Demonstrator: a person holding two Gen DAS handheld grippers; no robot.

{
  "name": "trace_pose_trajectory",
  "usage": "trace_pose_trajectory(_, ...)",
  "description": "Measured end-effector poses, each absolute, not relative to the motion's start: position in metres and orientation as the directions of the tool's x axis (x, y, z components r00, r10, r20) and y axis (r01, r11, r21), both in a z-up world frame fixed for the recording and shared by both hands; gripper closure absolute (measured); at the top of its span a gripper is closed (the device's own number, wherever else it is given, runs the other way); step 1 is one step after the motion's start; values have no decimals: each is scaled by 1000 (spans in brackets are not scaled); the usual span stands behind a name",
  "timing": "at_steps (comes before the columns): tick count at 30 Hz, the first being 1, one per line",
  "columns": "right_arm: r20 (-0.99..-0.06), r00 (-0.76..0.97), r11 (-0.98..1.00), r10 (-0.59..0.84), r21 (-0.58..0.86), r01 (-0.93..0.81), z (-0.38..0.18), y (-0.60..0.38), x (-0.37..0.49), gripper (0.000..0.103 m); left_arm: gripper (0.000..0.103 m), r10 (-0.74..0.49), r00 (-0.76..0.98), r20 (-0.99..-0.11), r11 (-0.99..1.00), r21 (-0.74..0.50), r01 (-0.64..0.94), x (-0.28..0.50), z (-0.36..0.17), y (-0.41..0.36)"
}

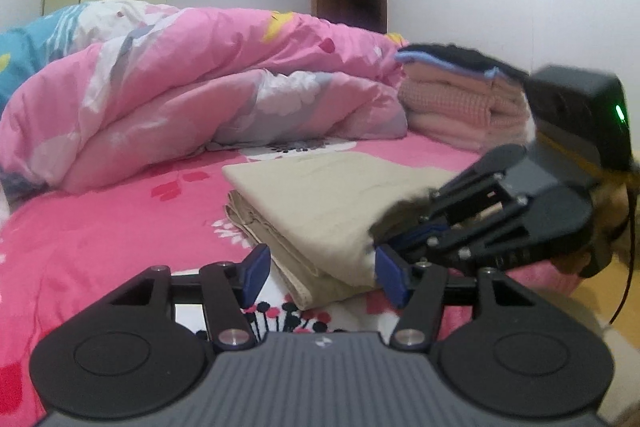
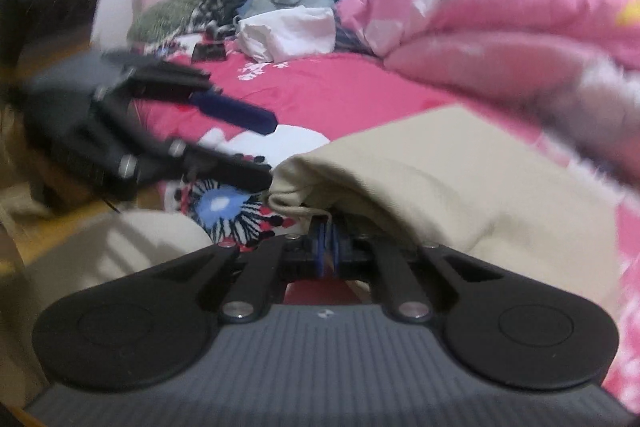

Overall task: Fold clothes
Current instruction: 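Press the folded trousers flat with the right gripper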

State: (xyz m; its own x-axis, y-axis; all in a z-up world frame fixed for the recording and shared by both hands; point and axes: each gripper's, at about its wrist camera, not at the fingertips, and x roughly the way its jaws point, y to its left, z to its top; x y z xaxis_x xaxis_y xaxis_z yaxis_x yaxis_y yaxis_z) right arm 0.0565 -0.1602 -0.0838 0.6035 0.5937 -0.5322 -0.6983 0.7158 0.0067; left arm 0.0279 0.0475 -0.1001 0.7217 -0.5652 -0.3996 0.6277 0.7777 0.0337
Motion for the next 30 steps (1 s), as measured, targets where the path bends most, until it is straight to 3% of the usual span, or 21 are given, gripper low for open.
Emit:
trace_pose_trajectory(8, -500, 579, 739, 643, 207, -642, -88, -175, 67, 100, 43, -564, 719, -408, 759, 89, 645, 34, -98, 28)
trace_pose_trajectory(15, -468, 604, 753, 645, 257, -605, -86, -182, 64, 98, 43, -526, 723, -448, 767, 117, 630, 38, -103, 20)
trace_pose_trajectory(19, -443, 686, 801, 578, 148, -580, -72, -188, 40, 90, 44, -499, 743, -446, 789, 122, 603, 39, -103, 17)
trace_pose_trajectory(23, -389, 732, 813, 560, 86, -576, -61, -208, 9, 74, 45, -499, 752, -430, 797, 113, 593, 38, -100, 17)
trace_pose_trajectory(30, -424, 782, 737, 457, -310, -600, -79, -176, -6, 75, 45, -490, 756, -433, 811, 93, 578, 39, -98, 18)
